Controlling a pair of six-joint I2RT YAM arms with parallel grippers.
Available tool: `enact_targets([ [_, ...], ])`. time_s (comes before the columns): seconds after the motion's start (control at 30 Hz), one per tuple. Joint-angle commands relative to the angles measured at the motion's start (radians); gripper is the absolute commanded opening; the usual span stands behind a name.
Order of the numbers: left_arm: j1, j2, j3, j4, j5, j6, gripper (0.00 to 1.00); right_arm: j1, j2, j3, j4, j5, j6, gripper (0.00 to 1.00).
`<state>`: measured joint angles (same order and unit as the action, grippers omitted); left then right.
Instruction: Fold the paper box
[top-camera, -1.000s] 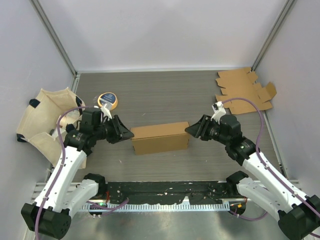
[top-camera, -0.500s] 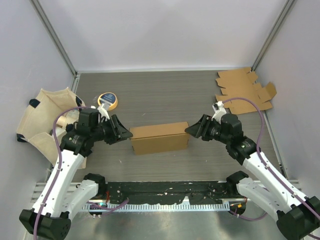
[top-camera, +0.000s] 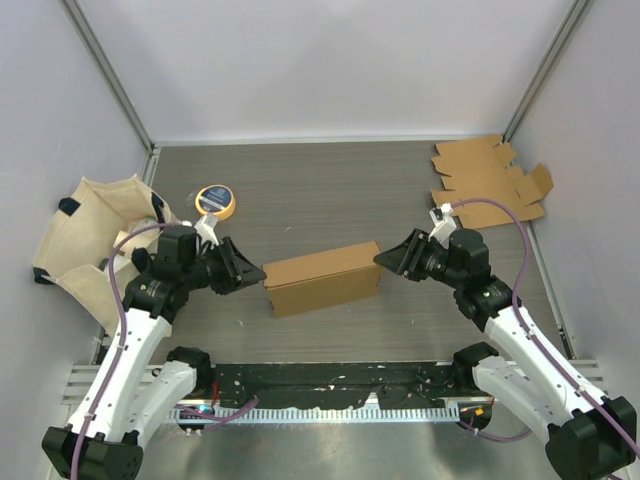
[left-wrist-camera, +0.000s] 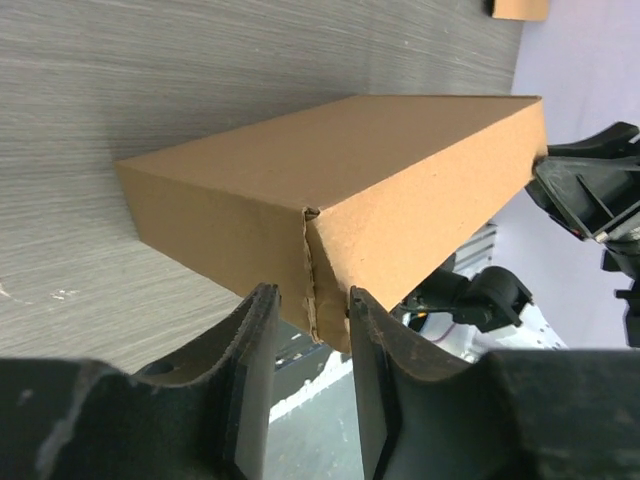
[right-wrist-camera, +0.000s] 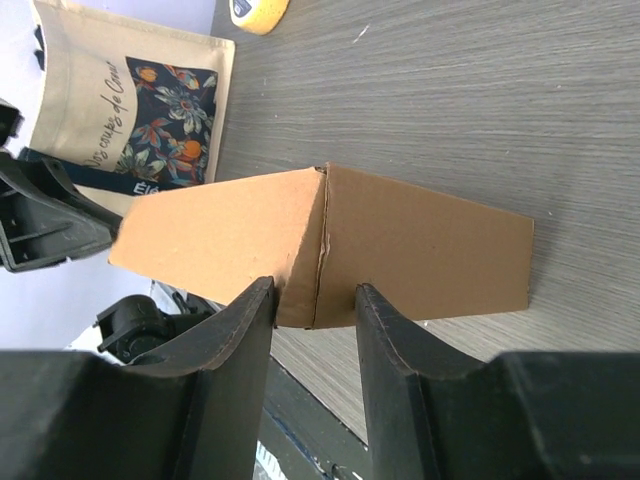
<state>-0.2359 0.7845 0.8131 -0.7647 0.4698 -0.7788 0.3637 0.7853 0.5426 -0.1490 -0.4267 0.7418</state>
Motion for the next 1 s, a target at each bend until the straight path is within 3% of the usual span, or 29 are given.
enact_targets([
  [0.0,0.001,-0.030,-0.066,0.079,0.096,-0.057,0.43,-0.006,0.015,-0.056,0.052,-0.037,0.034,0.42],
  [0.03,0.001,-0.034,-0.058,0.076,0.096,-0.057,0.50,-0.006,0.017,-0.056,0.058,-0.035,0.037,0.42],
  [0.13,0.001,-0.050,-0.045,0.067,0.089,-0.059,0.52,-0.006,0.019,-0.049,0.055,-0.034,0.034,0.41],
  [0.5,0.000,-0.085,-0.144,0.107,0.122,-0.131,0.36,-0.006,0.028,-0.050,0.045,-0.012,0.019,0.40],
  [0.63,0.004,-0.080,-0.209,0.032,0.040,-0.132,0.27,-0.006,0.037,-0.073,0.043,0.011,-0.004,0.38],
  [0.8,0.010,-0.100,-0.246,0.008,0.021,-0.149,0.18,-0.011,0.054,-0.108,0.054,0.048,-0.050,0.29],
  [0.87,0.012,-0.106,-0.250,0.013,0.030,-0.151,0.18,-0.014,0.066,-0.128,0.068,0.043,-0.058,0.29],
  [0.97,0.012,-0.123,-0.270,0.135,0.114,-0.198,0.29,-0.016,0.078,-0.122,0.086,0.006,-0.047,0.29],
])
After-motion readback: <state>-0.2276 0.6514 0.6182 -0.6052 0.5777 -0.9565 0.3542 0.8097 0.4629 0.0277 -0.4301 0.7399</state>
